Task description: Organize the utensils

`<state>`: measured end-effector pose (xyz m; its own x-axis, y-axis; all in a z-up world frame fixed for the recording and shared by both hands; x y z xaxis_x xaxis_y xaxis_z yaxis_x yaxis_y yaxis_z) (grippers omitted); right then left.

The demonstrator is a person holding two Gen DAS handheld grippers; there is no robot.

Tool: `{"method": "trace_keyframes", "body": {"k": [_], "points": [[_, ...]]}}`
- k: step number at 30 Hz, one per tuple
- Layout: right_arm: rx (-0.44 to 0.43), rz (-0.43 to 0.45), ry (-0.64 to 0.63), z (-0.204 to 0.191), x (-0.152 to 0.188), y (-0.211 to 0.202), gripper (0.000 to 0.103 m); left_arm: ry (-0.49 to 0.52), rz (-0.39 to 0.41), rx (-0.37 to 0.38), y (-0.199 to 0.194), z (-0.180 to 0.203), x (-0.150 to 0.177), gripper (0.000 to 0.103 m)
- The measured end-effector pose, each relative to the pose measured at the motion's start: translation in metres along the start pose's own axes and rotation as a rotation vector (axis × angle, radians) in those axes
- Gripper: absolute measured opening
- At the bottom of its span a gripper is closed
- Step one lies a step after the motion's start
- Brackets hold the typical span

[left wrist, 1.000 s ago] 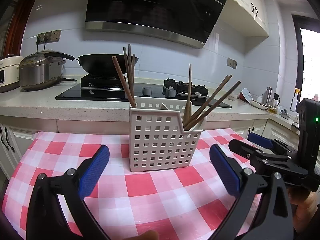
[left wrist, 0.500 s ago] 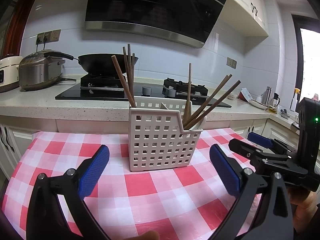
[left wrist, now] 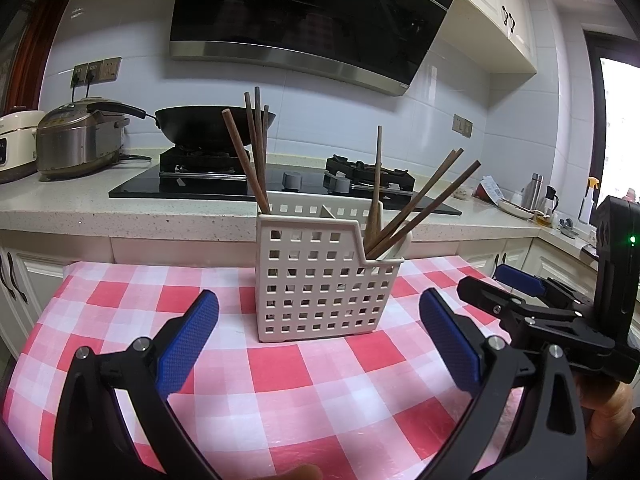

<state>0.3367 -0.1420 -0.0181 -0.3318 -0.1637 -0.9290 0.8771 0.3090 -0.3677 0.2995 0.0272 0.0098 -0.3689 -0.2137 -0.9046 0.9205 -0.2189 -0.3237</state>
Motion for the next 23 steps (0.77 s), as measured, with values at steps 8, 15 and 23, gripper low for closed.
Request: {"method": "trace_keyframes", "body": {"k": [8, 15, 23], "points": [[0.0, -0.001, -0.001, 0.0002, -0.0003, -0.0004, 0.084, 0.021, -0.001, 0.0, 0.0004, 0.0034, 0.0021, 0.097], [0.0, 0.001, -0.001, -0.0001, 0.0002, -0.0001, 0.084, 0.031, -0.013, -0.024, 0.0052, 0.002, 0.0054, 0.097], [0.003, -0.003, 0.002, 0.0007, 0.0004, -0.0004, 0.084, 0.018, -0.02, -0.019, 0.0067, 0.0003, 0.0063, 0.098]]}}
Point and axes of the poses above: each gripper's, at about its wrist camera, not at the fingertips, and y roughly the way its jaws point, z to its right, x to its underside, the point moved 7 cm from there along y, roughly the way its jaws point, and after that the axes turned 8 degrees about -y, right-handed, at the moved point
